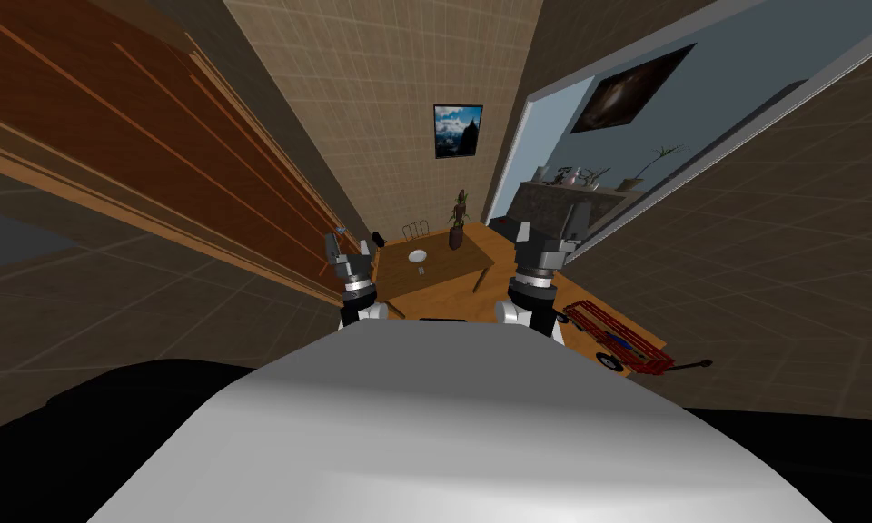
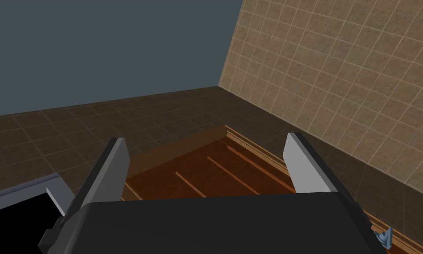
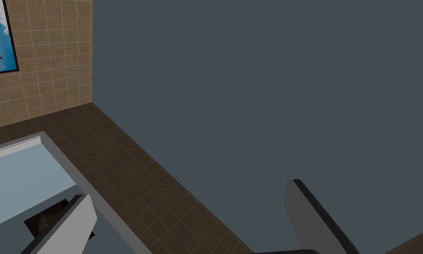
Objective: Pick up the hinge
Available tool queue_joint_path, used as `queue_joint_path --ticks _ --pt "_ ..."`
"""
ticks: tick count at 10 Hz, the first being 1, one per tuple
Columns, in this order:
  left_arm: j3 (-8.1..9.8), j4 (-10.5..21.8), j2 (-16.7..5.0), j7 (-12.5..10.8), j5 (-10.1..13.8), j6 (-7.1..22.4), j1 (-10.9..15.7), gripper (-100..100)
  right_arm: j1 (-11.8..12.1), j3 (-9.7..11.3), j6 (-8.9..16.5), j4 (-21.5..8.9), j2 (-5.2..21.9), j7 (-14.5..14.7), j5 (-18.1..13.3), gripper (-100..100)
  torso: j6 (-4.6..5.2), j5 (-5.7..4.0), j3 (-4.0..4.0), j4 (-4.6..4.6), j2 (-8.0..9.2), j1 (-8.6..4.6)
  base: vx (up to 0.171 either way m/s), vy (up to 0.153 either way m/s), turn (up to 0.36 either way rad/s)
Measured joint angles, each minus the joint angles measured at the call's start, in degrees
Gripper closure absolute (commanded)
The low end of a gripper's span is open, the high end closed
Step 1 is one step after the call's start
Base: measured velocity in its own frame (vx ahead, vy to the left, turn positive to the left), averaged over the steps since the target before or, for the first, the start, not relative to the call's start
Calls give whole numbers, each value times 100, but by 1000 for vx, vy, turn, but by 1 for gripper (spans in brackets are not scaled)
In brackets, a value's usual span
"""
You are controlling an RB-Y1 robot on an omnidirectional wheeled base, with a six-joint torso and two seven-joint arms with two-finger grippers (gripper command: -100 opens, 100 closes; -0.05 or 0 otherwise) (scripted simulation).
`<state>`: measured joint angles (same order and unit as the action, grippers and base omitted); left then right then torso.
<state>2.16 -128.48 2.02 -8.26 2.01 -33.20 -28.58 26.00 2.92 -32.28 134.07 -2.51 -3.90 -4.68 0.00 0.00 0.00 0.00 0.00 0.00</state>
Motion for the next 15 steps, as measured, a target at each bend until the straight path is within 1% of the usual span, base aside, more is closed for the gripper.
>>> queue_joint_path --ticks 1,3,6,7,8,9,12,13,14,15 --pt "19 57 -128 -5 -23 12 30 -100 0 0 0 0 0 0 0 0 0 1 -1 0 -1 4 8 15 16" --pt "-9 218 -420 10 -150 28 49 -100 0 0 0 0 0 0 0 0 0 2 -3 -1 -5 10 14 25 18" --pt "-39 575 -795 58 -461 192 214 -100 0 0 0 0 0 0 0 0 0 4 -6 -2 -10 16 19 31 22" --pt "-11 671 -868 51 -500 224 260 -100 0 0 0 0 0 0 0 0 0 3 -5 -2 -8 12 11 28 20" --pt "-11 865 -930 61 -592 238 350 -100 0 0 0 0 0 0 0 0 0 3 -5 -2 -7 13 20 35 30" --pt "-40 1105 -978 96 -734 234 422 -100 0 0 0 0 0 0 0 0 0 4 -6 -2 -9 15 31 35 38" --pt "-18 1614 -1208 108 -1169 452 607 -100 0 -1 0 0 1 0 0 0 -1 5 -7 -3 -13 19 26 38 22" --pt "-42 1774 -1195 134 -1261 493 671 -100 0 0 0 0 0 0 0 0 0 4 -6 -3 -10 12 18 17 15" --pt "-36 1974 -1227 150 -1371 536 766 -100 0 0 0 0 0 0 0 0 0 2 -6 -2 -9 9 28 15 25" --pt "-31 2151 -1265 159 -1518 570 806 -100 0 0 0 0 0 0 0 0 -1 2 -7 -3 -11 7 23 9 9"
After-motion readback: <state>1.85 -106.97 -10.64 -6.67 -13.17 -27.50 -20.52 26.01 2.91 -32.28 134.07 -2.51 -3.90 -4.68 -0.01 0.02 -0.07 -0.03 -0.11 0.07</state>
